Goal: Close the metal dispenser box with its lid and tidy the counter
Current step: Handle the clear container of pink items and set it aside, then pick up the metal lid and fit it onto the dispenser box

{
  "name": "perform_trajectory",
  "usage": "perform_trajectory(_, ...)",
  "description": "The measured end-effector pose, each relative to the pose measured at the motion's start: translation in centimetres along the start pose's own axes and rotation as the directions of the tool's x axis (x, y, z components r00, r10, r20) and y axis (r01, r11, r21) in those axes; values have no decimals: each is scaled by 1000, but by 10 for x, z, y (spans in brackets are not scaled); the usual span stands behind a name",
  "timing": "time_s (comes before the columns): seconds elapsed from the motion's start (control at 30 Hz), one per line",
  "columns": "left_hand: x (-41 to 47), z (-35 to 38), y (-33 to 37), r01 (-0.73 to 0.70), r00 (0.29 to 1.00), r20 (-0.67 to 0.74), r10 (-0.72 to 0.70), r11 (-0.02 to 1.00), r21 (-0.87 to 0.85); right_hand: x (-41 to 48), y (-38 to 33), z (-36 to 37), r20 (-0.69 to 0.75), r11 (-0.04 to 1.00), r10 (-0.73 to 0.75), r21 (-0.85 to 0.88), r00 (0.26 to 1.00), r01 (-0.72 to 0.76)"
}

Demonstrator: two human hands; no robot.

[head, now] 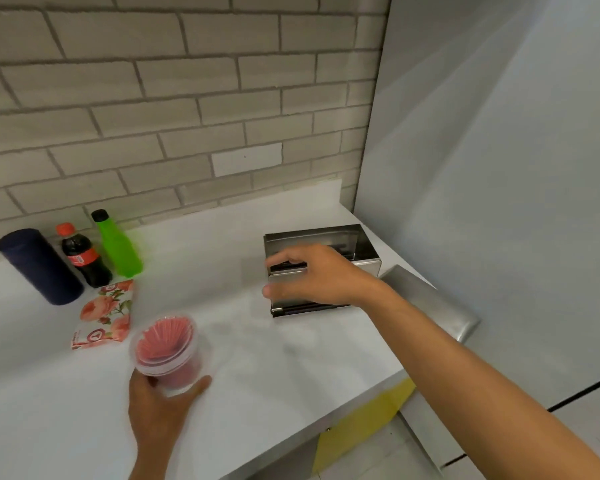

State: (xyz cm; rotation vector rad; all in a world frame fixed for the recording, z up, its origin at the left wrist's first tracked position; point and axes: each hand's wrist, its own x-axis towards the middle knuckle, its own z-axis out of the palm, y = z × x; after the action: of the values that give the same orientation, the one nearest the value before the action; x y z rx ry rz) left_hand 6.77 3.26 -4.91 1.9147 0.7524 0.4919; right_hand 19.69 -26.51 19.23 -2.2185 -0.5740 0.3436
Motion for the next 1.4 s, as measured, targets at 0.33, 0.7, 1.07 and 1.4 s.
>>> perform_trajectory(0.33,-79,42,23,211,935,-273,-225,974,-81,-53,123,-90,-69,968,103,238,992,-84)
perform_trajectory(0.7,-211,183,111,170,983,-93,-158,977,130,-112,269,-172,-120,933,262,287,958,-219)
perform_trajectory(1.07,-243,321,199,-118,928,370,51,980,162,-146,364,-165,-183,891,446,183,876,-415)
perform_trajectory(1.4,-234,365,225,-85,903,429,15,986,145,-138,378,-140,-167,788,603,277,780,-550)
